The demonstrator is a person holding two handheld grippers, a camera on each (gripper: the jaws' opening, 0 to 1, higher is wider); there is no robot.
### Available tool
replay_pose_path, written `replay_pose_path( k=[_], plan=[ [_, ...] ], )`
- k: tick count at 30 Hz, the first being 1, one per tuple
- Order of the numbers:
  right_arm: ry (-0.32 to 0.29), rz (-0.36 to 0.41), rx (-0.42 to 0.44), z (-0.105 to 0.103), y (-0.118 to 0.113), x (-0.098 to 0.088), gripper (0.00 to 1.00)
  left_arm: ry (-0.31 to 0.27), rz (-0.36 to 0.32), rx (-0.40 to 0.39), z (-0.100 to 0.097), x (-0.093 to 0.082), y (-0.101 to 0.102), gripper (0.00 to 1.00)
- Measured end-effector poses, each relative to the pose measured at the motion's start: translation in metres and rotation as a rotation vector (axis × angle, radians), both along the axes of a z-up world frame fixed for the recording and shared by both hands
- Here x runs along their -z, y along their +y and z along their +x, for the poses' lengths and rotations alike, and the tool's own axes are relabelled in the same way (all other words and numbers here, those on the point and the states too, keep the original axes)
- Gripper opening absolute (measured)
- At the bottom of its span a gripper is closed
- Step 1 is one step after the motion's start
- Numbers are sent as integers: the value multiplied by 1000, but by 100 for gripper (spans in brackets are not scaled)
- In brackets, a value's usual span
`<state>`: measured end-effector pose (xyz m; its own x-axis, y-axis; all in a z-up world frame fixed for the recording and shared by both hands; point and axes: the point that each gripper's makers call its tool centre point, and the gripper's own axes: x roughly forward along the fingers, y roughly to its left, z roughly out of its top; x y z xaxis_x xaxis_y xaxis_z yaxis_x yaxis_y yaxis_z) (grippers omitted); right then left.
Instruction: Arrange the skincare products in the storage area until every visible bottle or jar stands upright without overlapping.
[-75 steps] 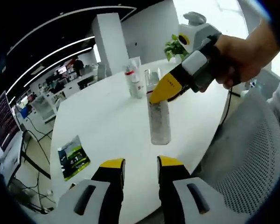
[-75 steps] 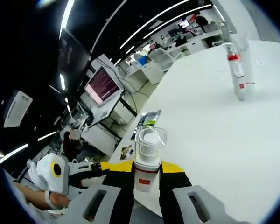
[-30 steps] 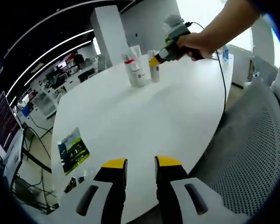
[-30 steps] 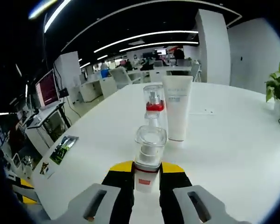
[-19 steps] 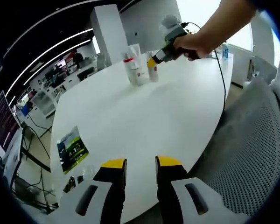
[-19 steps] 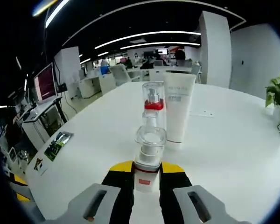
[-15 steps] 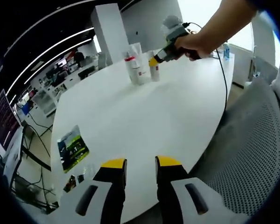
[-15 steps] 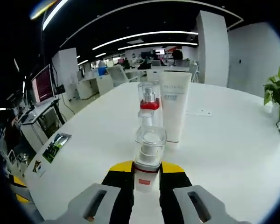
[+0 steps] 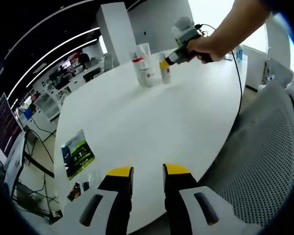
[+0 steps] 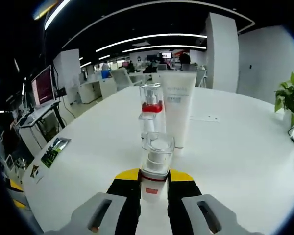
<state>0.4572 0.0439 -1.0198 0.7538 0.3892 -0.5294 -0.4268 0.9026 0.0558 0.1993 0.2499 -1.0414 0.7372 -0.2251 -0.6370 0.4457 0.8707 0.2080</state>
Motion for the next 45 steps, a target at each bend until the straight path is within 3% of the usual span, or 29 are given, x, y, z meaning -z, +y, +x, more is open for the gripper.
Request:
replay_pose_path(
  k=[16, 31, 45],
  plan=[
    [-55, -16, 14, 10, -10, -4, 11, 23, 6, -16, -1, 4, 5, 19],
    [-102, -9, 63, 42, -24, 0, 11, 69, 7, 30, -6, 13, -5, 19],
    [-121, -61, 24, 69, -12, 11, 11, 88, -4, 22, -6, 16, -6, 18]
  ],
)
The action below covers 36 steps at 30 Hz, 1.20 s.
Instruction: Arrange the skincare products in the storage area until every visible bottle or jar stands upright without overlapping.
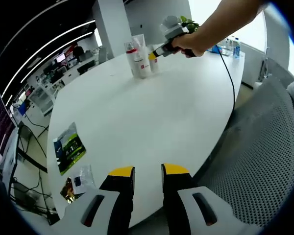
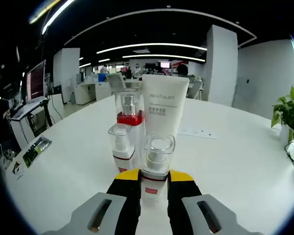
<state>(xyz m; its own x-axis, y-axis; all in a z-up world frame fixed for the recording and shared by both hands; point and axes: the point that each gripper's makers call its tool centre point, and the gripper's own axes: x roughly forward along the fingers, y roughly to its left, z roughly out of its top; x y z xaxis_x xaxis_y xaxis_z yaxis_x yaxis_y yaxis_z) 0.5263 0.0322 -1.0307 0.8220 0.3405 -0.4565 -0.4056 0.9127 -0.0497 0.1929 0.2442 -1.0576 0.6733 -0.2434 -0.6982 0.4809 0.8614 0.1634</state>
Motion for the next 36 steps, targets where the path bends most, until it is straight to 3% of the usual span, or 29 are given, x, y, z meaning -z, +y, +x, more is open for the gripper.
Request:
replay_pose_path(
  k=[10, 19, 36],
  plan=[
    [-16, -39, 11, 9, 8, 11, 12, 10, 10, -3, -1, 3, 2, 17],
    [-58, -70, 7, 17, 9, 9, 12, 17, 5, -5, -2, 4, 3, 16],
    [-55, -45, 28, 24, 11, 9, 13, 28, 12, -1, -3, 7, 3, 16]
  ],
)
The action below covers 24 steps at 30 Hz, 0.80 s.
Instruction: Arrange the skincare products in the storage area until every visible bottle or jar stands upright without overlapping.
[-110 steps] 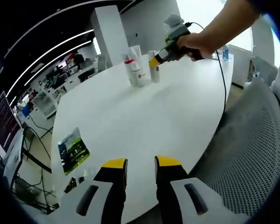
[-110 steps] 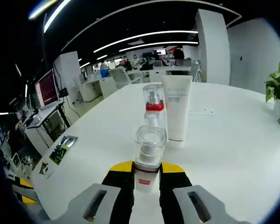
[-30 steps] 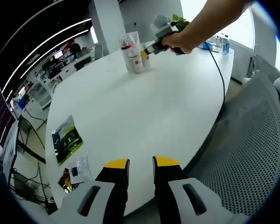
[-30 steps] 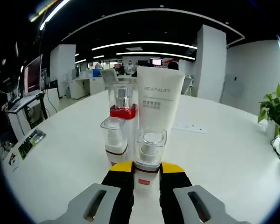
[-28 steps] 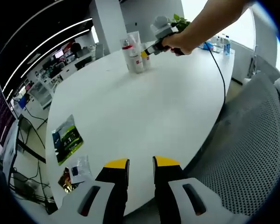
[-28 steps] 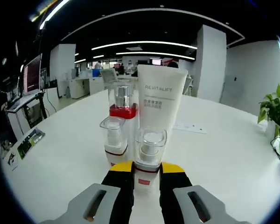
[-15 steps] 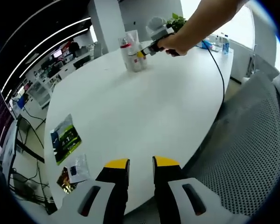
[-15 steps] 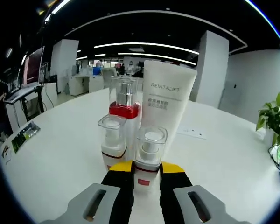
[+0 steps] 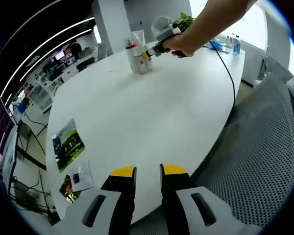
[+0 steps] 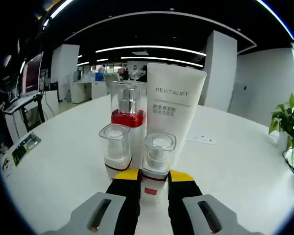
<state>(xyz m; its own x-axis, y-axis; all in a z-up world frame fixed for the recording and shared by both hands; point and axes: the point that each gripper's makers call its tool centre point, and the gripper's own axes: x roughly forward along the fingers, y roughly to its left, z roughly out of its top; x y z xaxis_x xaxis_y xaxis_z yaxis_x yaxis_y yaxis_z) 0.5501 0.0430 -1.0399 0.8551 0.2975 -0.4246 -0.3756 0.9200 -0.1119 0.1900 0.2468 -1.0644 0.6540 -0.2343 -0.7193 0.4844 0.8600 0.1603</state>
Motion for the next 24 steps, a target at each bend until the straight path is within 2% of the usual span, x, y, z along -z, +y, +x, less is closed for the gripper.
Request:
replay_pose_path(
  k=[16, 24],
  plan=[
    [24, -39, -14, -1, 2, 2, 14, -1, 7, -10, 0, 0, 3, 15],
    [46, -53, -11, -9, 3, 4, 17, -7, 14, -17, 1, -2, 4, 14]
  ],
)
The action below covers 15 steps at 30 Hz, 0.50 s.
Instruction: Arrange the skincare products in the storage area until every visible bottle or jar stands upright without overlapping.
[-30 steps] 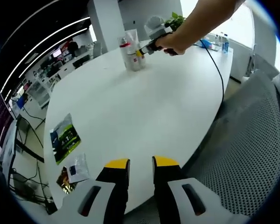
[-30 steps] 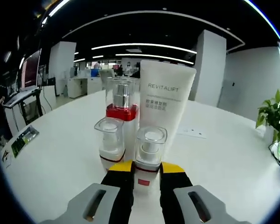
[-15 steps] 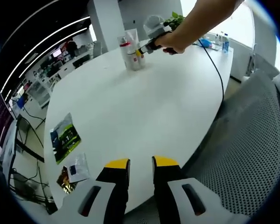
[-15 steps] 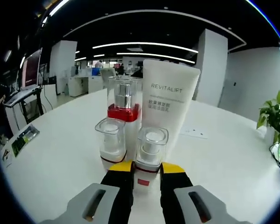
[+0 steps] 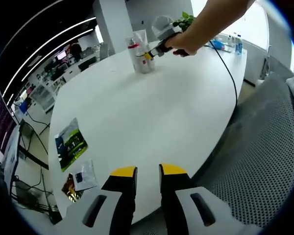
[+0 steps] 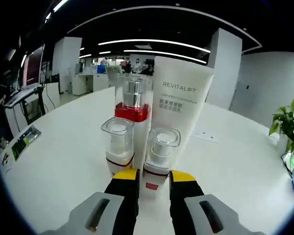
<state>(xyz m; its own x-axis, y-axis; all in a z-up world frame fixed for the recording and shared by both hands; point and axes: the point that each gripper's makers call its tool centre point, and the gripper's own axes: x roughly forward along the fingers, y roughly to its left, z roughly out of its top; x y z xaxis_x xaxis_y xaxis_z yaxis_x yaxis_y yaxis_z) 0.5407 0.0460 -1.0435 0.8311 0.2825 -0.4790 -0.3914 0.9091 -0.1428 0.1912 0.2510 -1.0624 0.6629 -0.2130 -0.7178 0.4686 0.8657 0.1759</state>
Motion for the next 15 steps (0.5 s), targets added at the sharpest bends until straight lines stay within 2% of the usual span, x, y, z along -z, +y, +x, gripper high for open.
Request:
replay_pose_path(
  k=[11, 13, 14, 15],
  plan=[
    [20, 12, 30, -17, -11, -6, 18, -9, 5, 12, 0, -2, -2, 14],
    [38, 19, 32, -22, -11, -4, 22, -13, 4, 14, 0, -2, -2, 14],
    [54, 33, 34, -24, -9, -1, 27, -14, 5, 16, 0, -3, -2, 14],
    [94, 71, 41, -29, -5, 5, 35, -14, 5, 17, 0, -3, -2, 13]
  ],
)
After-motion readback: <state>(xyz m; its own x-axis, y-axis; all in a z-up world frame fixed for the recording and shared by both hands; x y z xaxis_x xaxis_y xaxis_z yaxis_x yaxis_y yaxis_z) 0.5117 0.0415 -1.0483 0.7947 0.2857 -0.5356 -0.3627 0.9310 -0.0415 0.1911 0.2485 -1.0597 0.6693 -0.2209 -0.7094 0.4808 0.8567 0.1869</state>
